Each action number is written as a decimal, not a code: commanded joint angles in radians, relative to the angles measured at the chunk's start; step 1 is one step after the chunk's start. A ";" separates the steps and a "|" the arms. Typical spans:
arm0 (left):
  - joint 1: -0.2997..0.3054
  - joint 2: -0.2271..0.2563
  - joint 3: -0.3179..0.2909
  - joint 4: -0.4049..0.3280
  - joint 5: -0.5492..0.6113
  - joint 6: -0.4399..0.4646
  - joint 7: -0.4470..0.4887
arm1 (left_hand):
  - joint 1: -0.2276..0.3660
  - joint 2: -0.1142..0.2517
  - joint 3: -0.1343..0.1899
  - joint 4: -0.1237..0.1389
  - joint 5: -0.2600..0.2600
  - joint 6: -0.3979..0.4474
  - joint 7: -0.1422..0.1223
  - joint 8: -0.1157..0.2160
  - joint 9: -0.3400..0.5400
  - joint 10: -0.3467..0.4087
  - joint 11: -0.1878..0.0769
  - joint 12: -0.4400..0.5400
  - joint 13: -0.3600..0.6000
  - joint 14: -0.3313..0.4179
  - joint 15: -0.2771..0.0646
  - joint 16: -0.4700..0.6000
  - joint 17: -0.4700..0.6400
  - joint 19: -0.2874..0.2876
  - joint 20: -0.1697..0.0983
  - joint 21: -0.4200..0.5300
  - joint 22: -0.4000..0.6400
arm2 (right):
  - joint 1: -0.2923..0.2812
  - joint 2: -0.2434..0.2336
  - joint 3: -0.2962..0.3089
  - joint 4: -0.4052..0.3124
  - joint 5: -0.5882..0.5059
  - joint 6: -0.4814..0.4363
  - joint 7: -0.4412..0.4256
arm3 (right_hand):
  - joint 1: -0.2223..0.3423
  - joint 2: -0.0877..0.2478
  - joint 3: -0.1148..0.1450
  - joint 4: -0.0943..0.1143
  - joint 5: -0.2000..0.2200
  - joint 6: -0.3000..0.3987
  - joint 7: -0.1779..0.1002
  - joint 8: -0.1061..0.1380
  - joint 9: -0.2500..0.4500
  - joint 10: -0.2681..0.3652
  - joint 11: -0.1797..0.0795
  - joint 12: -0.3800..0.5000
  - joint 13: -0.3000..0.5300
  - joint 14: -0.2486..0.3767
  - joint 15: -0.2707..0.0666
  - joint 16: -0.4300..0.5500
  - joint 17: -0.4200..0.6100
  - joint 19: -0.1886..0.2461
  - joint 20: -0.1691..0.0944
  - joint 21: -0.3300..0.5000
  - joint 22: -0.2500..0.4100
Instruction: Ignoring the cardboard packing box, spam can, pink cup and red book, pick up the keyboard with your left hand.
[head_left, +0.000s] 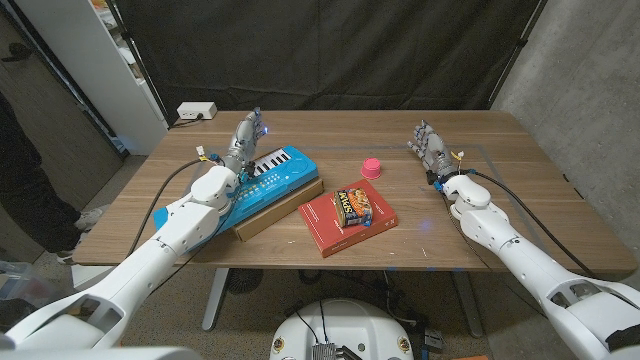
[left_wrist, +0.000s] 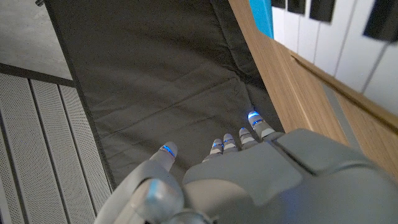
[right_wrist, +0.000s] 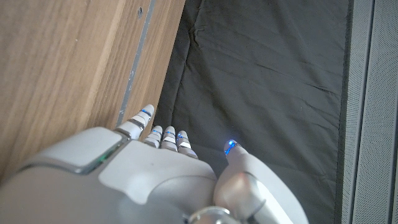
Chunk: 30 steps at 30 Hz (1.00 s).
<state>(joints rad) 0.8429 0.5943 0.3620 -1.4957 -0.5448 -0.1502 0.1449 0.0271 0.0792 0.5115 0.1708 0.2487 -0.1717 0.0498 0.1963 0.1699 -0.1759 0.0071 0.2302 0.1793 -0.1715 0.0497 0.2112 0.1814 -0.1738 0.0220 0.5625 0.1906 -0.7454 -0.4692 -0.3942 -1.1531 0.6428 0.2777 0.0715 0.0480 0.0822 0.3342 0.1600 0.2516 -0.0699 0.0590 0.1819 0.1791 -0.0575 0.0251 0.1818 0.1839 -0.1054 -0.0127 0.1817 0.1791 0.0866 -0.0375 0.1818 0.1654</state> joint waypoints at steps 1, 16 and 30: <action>0.011 0.032 -0.011 -0.058 0.053 0.015 0.050 | 0.010 0.074 0.002 -0.007 0.009 -0.173 0.003 0.003 0.002 -0.162 0.005 0.005 0.004 -0.181 0.002 0.005 -0.001 -0.138 0.002 0.005 0.000 | 0.021 0.013 -0.009 0.034 -0.002 -0.006 0.011 | -0.005 0.050 0.004 -0.002 0.006 -0.002 0.004 0.008 0.003 -0.001 0.006 0.010 0.001 -0.005 0.001 0.007 0.004 0.009 -0.033 0.009 0.004; 0.024 0.065 -0.025 -0.111 0.082 0.047 0.070 | 0.017 0.068 0.002 -0.012 0.010 -0.162 0.003 0.000 0.002 -0.148 0.007 0.005 0.004 -0.165 0.004 0.003 -0.002 -0.128 0.008 0.004 -0.001 | 0.035 0.025 -0.015 0.049 -0.010 0.000 0.011 | -0.006 0.049 0.003 -0.003 0.008 0.001 0.004 0.009 0.003 0.002 0.005 0.011 0.001 -0.003 0.001 0.008 0.003 0.010 -0.033 0.009 0.004; 0.041 0.098 -0.045 -0.163 0.120 0.059 0.094 | 0.024 0.068 0.004 -0.015 0.014 -0.136 -0.005 0.001 0.002 -0.119 -0.007 0.008 0.005 -0.144 0.003 0.001 -0.001 -0.114 0.013 0.004 -0.003 | 0.052 0.033 -0.018 0.062 -0.018 0.015 0.015 | -0.005 0.048 0.003 -0.004 0.010 0.008 0.004 0.011 0.003 0.008 0.009 0.013 0.001 0.002 0.001 0.009 0.003 0.014 -0.034 0.011 0.004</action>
<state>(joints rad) 0.8695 0.6668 0.3304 -1.6150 -0.4560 -0.1054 0.2173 0.0389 0.0833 0.5119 0.1596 0.2556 -0.1716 0.0498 0.1963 0.1698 -0.1759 0.0071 0.2301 0.1792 -0.1715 0.0496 0.2112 0.1768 -0.1739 0.0324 0.5625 0.1859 -0.7064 -0.4431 -0.4097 -1.1027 0.6301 0.2814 0.0818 0.0480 0.0821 0.3342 0.1600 0.2550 -0.0661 0.0627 0.1819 0.1790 -0.0537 0.0288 0.1896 0.1838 -0.1054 -0.0126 0.1817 0.1790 0.0902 -0.0339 0.1884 0.1652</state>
